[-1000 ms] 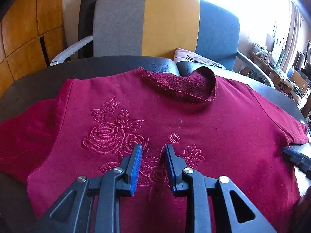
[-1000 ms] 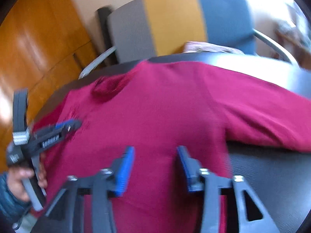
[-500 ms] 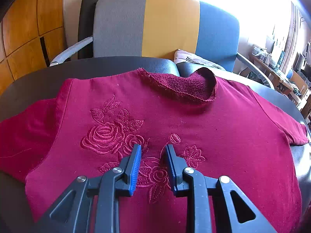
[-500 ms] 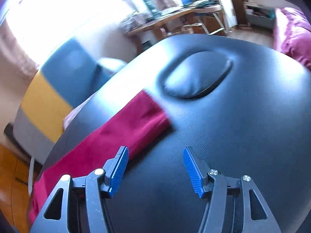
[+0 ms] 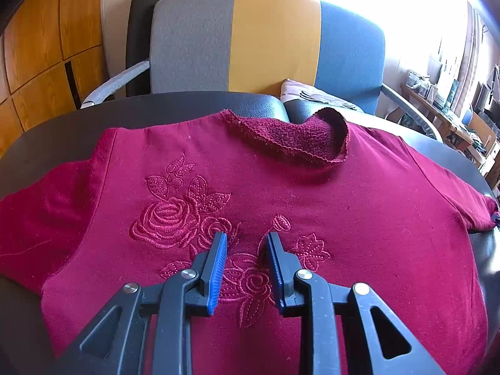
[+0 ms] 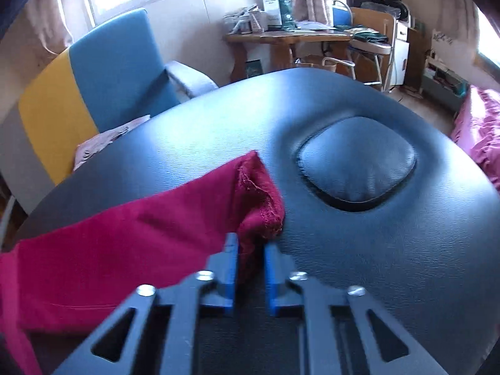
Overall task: Fold clothes
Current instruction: 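Grasp the sleeve cuff with the right gripper and pull it straight, then fold the held sleeve across the sweatshirt body with the right gripper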
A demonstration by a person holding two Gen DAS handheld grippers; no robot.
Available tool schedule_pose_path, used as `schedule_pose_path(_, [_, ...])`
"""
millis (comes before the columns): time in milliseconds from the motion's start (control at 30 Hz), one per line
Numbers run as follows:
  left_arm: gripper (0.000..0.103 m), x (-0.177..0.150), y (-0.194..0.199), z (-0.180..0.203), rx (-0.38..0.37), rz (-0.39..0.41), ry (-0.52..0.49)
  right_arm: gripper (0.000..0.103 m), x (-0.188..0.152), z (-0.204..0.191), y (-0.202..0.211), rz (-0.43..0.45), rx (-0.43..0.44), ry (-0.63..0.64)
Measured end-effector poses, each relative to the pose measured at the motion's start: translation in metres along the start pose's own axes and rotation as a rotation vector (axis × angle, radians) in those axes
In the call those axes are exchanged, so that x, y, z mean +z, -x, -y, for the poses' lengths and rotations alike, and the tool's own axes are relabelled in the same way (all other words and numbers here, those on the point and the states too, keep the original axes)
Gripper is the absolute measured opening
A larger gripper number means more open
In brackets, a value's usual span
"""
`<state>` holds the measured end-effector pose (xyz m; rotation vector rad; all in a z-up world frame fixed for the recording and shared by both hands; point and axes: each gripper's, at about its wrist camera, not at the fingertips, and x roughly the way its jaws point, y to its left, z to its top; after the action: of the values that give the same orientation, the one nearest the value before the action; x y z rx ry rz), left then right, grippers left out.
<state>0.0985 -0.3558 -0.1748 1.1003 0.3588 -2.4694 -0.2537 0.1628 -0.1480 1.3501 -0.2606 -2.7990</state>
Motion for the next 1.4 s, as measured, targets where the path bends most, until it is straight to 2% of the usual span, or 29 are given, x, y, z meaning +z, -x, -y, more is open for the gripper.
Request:
schedule_pose_path(133, [0.026,0.0,0.0,-0.001,-0.01,0.002,0.011,0.011,0.01,-0.009,0.013,0.016,0.054,-0.053])
schedule_pose_path(300, [0.026,-0.001,0.0,-0.003,-0.025,0.004,0.025,0.011,0.03,-0.052,0.045,0.074,0.191,-0.044])
schedule_pose_path(367, [0.026,-0.001,0.0,-0.004,-0.032,0.005,0.033,0.011,0.035,-0.077,0.058,0.089,0.246,-0.014])
schedule_pose_path(500, [0.026,-0.002,0.001,-0.007,-0.049,0.007,0.049,0.011,0.033,-0.154,0.078,0.094,0.359,0.08])
schedule_pose_path(633, [0.026,-0.002,0.001,-0.01,-0.068,0.008,0.065,0.011,0.01,-0.238,0.092,0.068,0.467,0.182])
schedule_pose_path(800, [0.026,-0.001,0.0,-0.015,-0.085,0.009,0.077,0.011,-0.036,-0.34,0.099,0.008,0.572,0.326])
schedule_pose_path(933, [0.026,-0.001,0.0,-0.017,-0.1,0.011,0.09,0.011,-0.084,-0.394,0.097,-0.055,0.624,0.422])
schedule_pose_path(1100, [0.026,0.001,-0.001,-0.02,-0.106,0.012,0.094,0.011,-0.146,-0.429,0.093,-0.136,0.652,0.539])
schedule_pose_path(1133, [0.026,0.001,-0.001,-0.02,-0.106,0.012,0.094,0.016,-0.154,-0.432,0.092,-0.15,0.652,0.555])
schedule_pose_path(1233, [0.026,0.001,-0.002,-0.02,-0.108,0.012,0.095,0.021,-0.165,-0.428,0.09,-0.178,0.662,0.556])
schedule_pose_path(1267, [0.026,0.002,-0.002,-0.02,-0.108,0.012,0.095,0.022,-0.164,-0.42,0.093,-0.177,0.678,0.533])
schedule_pose_path(1333, [0.026,0.001,-0.002,-0.02,-0.106,0.012,0.092,0.032,-0.163,-0.403,0.096,-0.168,0.703,0.496])
schedule_pose_path(1400, [0.026,0.001,-0.002,-0.019,-0.105,0.012,0.091,0.034,-0.167,-0.384,0.103,-0.159,0.713,0.483])
